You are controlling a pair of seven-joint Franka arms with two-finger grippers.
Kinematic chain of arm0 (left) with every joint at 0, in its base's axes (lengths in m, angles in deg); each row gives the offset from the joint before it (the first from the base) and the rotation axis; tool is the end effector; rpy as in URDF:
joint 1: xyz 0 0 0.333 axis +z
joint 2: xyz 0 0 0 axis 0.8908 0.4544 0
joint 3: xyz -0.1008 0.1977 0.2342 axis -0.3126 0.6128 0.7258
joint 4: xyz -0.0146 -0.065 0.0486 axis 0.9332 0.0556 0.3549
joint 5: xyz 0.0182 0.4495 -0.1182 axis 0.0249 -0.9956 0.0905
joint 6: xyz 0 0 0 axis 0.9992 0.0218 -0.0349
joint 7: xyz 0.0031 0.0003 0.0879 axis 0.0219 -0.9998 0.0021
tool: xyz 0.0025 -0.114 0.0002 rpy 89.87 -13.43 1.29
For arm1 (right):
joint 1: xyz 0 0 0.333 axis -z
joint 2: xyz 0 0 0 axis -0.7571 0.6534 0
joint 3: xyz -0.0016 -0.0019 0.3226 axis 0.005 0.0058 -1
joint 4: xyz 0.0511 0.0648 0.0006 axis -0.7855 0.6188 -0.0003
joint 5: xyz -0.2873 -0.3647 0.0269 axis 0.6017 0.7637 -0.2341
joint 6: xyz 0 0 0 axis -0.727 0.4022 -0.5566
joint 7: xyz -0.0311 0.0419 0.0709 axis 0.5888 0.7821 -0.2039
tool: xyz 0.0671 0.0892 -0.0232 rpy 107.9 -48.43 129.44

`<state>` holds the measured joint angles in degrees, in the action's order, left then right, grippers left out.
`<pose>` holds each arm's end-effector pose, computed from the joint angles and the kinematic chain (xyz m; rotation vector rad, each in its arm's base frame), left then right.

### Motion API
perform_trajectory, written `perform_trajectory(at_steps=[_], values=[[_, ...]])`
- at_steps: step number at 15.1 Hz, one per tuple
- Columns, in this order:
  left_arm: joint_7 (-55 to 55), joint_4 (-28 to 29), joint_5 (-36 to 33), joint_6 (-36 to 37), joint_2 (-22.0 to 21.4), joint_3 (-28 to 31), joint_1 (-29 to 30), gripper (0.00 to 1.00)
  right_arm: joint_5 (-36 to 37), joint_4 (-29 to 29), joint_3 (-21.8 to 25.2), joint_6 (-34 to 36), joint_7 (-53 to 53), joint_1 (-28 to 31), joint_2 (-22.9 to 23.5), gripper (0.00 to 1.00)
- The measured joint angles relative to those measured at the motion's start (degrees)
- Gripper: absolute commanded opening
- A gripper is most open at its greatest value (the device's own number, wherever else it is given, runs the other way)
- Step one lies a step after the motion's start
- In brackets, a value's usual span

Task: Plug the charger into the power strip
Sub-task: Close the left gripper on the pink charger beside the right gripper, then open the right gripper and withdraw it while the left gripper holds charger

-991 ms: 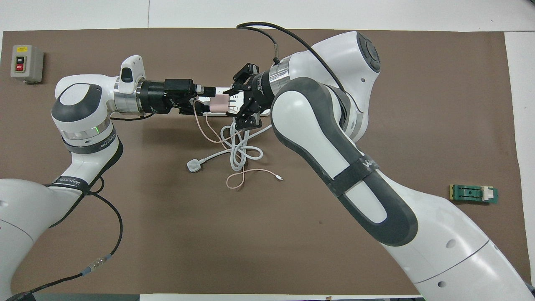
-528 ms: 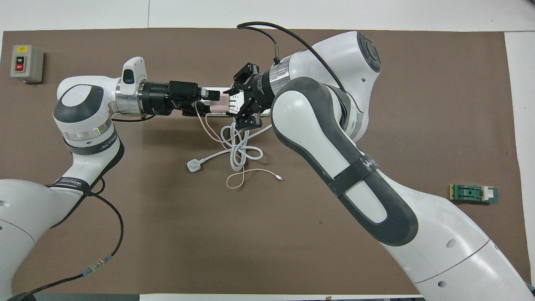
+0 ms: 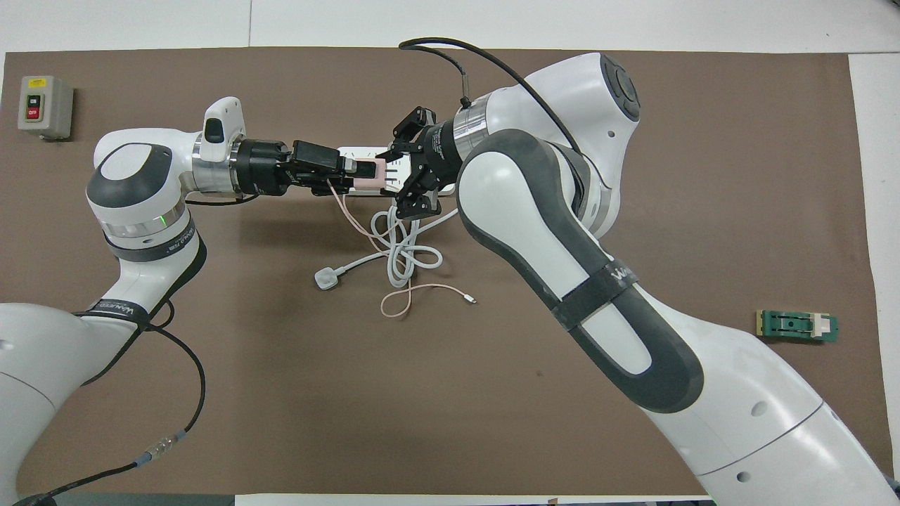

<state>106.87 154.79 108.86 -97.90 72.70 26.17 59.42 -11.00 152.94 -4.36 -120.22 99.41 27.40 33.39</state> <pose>0.6906 -0.2064 0.3033 1.6171 -0.0419 -0.1762 0.7112 0.4065 0.4076 -1.7816 1.7242 0.7677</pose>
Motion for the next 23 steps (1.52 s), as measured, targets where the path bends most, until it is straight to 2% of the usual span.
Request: perform_trajectory(at_steps=[1,2,3,8,10,14,18,20,23], values=[[0.17,0.02,0.0,0.0,-0.03,0.01,0.0,0.0,0.0,-0.01,-0.01,0.0,0.0,0.0,0.0,0.0],[0.22,0.03,0.0,0.0,-0.04,0.01,0.01,0.0,0.0,-0.01,-0.01,0.0,0.0,0.0,0.0,0.14],[0.25,0.04,0.0,0.0,-0.05,0.02,0.01,0.0,0.0,-0.02,-0.02,0.0,0.0,-0.01,0.0,0.99],[0.25,0.03,-0.59,0.02,-0.19,0.23,0.07,0.0,0.17,-0.02,0.03,-0.02,0.0,0.0,0.0,1.0],[0.25,-0.76,-4.52,0.0,-0.52,0.48,0.35,0.0,0.17,-0.05,0.11,-0.02,0.0,0.19,-0.01,1.0],[0.24,-6.18,-19.86,0.01,-0.8,0.6,2.91,0.0,1.27,-0.55,0.63,1.63,-0.89,3.44,-0.62,1.0],[1.85,-11.55,-37.34,-0.1,-0.88,0.49,3.93,0.0,7.47,-0.84,0.71,8.95,-8.7,8.96,-3.83,1.0],[7.99,-14.59,-46.19,-0.69,-0.88,0.21,3.52,0.0,11.04,-0.87,0.74,13.55,-14.68,10.9,-5.86,1.0],[18.92,-16.13,-54.67,-7.06,-0.73,0.13,0.99,0.0,16.48,-0.87,0.79,20.74,-27.36,14.09,-8.48,1.0]])
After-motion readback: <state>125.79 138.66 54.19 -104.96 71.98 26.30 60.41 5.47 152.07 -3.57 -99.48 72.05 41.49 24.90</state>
